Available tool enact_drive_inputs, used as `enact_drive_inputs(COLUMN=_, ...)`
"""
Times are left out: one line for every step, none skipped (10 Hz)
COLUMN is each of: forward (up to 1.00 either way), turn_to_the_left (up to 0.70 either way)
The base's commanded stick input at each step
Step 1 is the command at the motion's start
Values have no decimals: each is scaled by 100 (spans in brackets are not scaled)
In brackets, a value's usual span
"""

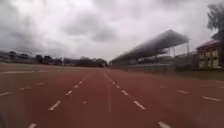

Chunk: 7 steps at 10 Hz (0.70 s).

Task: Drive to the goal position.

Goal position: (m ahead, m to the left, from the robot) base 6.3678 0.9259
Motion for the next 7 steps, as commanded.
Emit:
enact_drive_inputs(forward=70, turn_to_the_left=0)
enact_drive_inputs(forward=70, turn_to_the_left=0)
enact_drive_inputs(forward=70, turn_to_the_left=0)
enact_drive_inputs(forward=70, turn_to_the_left=0)
enact_drive_inputs(forward=70, turn_to_the_left=0)
enact_drive_inputs(forward=70, turn_to_the_left=0)
enact_drive_inputs(forward=70, turn_to_the_left=0)
